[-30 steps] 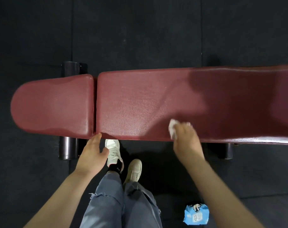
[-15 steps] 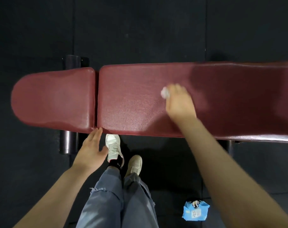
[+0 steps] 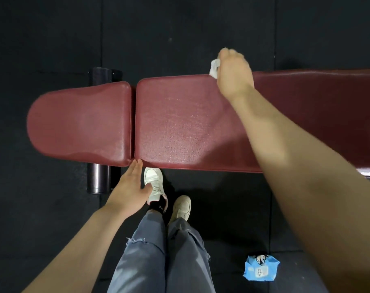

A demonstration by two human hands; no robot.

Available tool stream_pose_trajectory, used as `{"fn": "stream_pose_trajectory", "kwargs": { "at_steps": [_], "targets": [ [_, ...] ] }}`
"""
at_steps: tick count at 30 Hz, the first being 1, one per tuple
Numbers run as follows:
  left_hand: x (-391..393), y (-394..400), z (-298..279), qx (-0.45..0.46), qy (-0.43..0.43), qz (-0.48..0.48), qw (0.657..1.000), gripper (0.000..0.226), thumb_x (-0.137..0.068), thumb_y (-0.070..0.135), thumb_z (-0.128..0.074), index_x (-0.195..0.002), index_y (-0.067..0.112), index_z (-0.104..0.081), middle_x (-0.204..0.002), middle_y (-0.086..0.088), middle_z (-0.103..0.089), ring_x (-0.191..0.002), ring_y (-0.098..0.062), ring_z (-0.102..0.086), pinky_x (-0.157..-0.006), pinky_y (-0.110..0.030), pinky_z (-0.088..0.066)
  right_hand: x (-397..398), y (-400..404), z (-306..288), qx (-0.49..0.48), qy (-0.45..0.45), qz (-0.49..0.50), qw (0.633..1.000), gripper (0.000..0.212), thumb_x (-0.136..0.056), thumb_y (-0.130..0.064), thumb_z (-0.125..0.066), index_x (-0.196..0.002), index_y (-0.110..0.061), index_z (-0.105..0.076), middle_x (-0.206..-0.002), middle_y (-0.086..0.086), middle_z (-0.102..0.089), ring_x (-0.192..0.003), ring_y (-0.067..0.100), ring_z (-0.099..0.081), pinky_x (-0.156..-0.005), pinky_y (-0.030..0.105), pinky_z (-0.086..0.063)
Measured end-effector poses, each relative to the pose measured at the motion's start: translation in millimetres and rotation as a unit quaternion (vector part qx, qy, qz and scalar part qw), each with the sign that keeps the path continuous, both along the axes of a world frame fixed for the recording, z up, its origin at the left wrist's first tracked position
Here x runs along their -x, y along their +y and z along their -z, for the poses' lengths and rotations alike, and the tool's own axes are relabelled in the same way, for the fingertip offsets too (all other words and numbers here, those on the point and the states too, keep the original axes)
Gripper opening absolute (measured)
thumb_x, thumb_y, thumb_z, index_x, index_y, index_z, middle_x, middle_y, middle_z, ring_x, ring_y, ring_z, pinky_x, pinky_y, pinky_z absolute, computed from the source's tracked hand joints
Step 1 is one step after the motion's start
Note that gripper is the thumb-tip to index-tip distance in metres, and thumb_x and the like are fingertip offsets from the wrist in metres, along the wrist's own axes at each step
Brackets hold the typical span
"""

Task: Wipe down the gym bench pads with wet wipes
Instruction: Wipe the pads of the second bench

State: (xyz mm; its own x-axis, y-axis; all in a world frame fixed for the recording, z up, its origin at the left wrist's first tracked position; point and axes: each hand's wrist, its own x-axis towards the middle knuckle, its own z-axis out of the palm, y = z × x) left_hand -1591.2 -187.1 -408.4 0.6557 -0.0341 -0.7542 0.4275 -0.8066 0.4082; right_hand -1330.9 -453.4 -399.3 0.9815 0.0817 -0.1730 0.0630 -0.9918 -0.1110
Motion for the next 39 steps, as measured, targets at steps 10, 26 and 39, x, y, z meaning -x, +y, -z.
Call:
{"fn": "stream_pose_trajectory", "kwargs": {
  "at_steps": [10, 26, 39],
  "targets": [
    [-4.6, 4.1, -2.8, 0.031, 0.018, -0.005, 0.999, 0.076, -0.100, 0.031, -0.051, -0.159, 0.016, -0.006, -0.166, 0.002, -0.001, -0.152, -0.009, 0.000, -0.115, -0.022, -0.004, 208.4, -21.8, -41.4, -0.094, 0.172, -0.258, 0.946, 0.030, -0.060, 0.002, -0.063, -0.088, -0.006, -0.064, -0.075, 0.008, -0.060, -0.066, 0.029, -0.057, -0.057, 0.030, -0.043],
    [-13.7, 12.7, -4.2, 0.043, 0.053, 0.019, 0.997, 0.076, -0.100, 0.045, -0.046, -0.159, 0.020, -0.005, -0.166, 0.005, 0.003, -0.152, -0.010, -0.001, -0.120, -0.032, -0.009, 191.5, 22.3, -36.6, -0.107, 0.208, -0.330, 0.914, 0.024, -0.071, -0.001, -0.062, -0.093, -0.011, -0.065, -0.079, 0.005, -0.061, -0.070, 0.026, -0.058, -0.060, 0.033, -0.043],
    [1.0, 40.8, 5.5, 0.062, 0.004, 0.049, 0.997, 0.074, -0.099, 0.038, -0.050, -0.157, 0.037, -0.005, -0.161, 0.022, -0.001, -0.149, 0.000, -0.007, -0.120, -0.027, -0.011, 100.5, 69.3, -4.7, -0.043, 0.160, -0.238, 0.957, 0.009, -0.081, -0.013, -0.054, -0.079, -0.020, -0.049, -0.064, -0.006, -0.047, -0.070, 0.027, -0.060, -0.055, 0.028, -0.039]
  ]
}}
